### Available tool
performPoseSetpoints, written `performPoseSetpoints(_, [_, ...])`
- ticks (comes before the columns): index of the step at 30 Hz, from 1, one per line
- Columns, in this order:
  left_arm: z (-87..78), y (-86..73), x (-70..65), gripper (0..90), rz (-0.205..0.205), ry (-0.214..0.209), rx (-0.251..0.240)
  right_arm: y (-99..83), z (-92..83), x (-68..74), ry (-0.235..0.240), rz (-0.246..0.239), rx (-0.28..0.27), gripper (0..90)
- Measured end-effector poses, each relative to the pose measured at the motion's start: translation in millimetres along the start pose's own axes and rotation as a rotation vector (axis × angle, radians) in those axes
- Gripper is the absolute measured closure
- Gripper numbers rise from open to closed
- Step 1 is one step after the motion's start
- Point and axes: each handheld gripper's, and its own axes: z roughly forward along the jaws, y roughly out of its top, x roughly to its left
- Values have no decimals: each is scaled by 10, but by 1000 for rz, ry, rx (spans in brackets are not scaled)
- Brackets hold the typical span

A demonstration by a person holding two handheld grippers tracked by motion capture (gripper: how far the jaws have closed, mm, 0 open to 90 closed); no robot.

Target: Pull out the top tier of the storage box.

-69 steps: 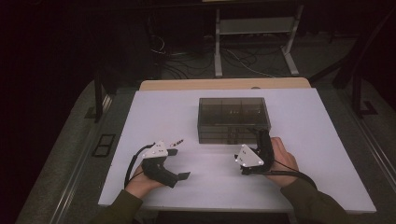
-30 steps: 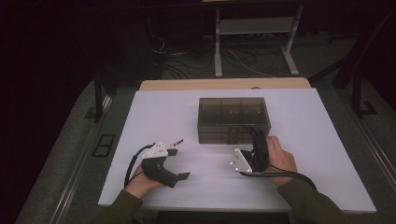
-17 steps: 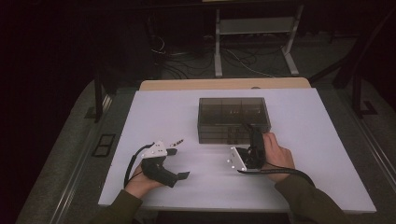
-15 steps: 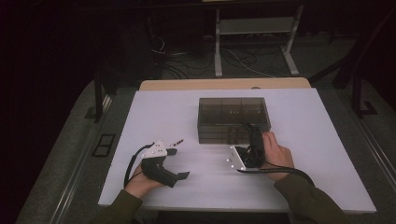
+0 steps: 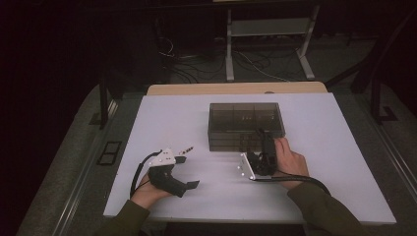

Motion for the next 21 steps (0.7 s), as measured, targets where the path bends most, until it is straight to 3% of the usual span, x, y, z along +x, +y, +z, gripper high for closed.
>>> performPoseSetpoints(5, [4,-1,-1,0,1,-1,2,0,9,36,-9,-18,10,7])
performPoseSetpoints(6, [4,-1,-1,0,1,-1,3,-2,-9,51,-19,-30,7,100])
performPoseSetpoints(8, [3,-1,-2,0,0,0,1,0,-22,57,-28,-40,4,129])
performPoseSetpoints(21, [-1,1,2,0,2,1,6,18,-17,93,-55,-73,10,144])
